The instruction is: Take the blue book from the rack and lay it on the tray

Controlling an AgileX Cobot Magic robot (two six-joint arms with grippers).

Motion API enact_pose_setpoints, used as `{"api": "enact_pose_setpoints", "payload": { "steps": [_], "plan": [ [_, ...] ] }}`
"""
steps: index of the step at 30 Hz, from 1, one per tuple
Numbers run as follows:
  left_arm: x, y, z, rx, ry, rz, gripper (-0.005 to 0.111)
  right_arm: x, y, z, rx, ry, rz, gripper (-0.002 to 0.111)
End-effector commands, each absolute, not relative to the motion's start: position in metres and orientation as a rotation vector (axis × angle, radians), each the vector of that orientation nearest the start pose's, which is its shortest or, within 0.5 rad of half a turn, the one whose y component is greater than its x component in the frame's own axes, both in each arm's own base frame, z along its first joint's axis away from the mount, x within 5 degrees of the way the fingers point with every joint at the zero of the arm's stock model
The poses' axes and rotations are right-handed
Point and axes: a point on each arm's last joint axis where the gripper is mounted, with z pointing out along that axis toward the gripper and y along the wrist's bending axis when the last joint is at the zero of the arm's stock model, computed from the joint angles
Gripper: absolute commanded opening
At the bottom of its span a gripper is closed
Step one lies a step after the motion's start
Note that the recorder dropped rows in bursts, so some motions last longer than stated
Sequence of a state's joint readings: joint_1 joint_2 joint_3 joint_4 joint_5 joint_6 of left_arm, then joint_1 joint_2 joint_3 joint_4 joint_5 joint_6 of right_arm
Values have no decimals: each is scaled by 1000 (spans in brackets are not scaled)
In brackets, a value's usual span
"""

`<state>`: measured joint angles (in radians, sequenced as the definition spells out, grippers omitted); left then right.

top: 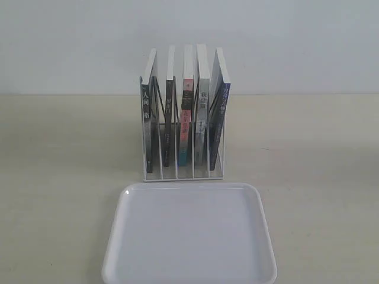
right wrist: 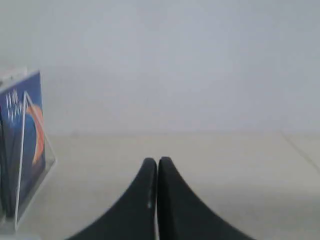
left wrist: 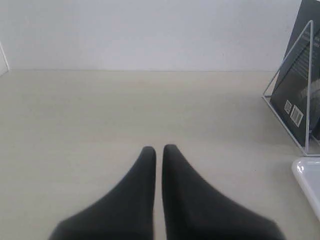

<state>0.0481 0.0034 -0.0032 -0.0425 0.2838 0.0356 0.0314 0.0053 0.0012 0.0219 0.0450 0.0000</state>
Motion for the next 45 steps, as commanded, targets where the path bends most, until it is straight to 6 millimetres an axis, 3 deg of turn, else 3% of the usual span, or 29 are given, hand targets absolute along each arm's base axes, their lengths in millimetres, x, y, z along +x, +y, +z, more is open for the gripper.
{"api": "enact_pose_setpoints", "payload": {
  "steps": [1, 4, 8, 12, 14, 17, 18, 20, 21, 23, 24, 26, 28, 31, 35, 40, 42, 45],
  "plan": [
    [55, 2, 188, -40, 1761, 21, 4, 49, 0, 242, 84, 1151, 157, 0],
    [55, 2, 188, -40, 1761, 21, 4, 42, 0, 261, 124, 1032, 244, 0],
    [55, 2, 188, -40, 1761, 21, 4, 36, 2, 315, 61, 991, 201, 0],
    [55, 2, 188, -40, 1761, 21, 4, 52, 5, 365, 64, 1131, 222, 0],
    [55, 2, 188, -40, 1761, 21, 4, 72, 2, 379, 86, 1295, 153, 0],
    [55, 2, 188, -40, 1761, 21, 4, 107, -7, 373, 228, 1699, 78, 0],
    [55, 2, 188, -40, 1761, 21, 4, 129, -8, 362, 236, 1975, 7, 0],
    [55, 2, 188, -40, 1761, 21, 4, 151, -4, 348, 305, 2259, 46, 0],
    [55, 2, 188, -40, 1761, 21, 4, 158, -1, 342, 332, 2331, 78, 0],
    [55, 2, 188, -40, 1761, 21, 4, 174, 10, 328, 197, 2479, 163, 0],
    [55, 2, 188, -40, 1761, 21, 4, 183, 23, 323, 132, 2498, 330, 0],
    [55, 2, 188, -40, 1761, 21, 4, 192, 35, 315, 16, 2540, 482, 0],
    [55, 2, 188, -40, 1761, 21, 4, 199, 51, 315, -251, 2483, 658, 0],
    [55, 2, 188, -40, 1761, 21, 4, 212, 70, 328, -309, 2377, 891, 0],
    [55, 2, 188, -40, 1761, 21, 4, 219, 121, 366, -514, 2275, 914, 0],
    [55, 2, 188, -40, 1761, 21, 4, 228, 198, 406, -592, 2261, 579, 0],
    [55, 2, 188, -40, 1761, 21, 4, 238, 233, 413, -613, 2244, 560, 0],
    [55, 2, 188, -40, 1761, 21, 4, 277, 282, 407, -629, 2248, 561, 0]
  ]
}}
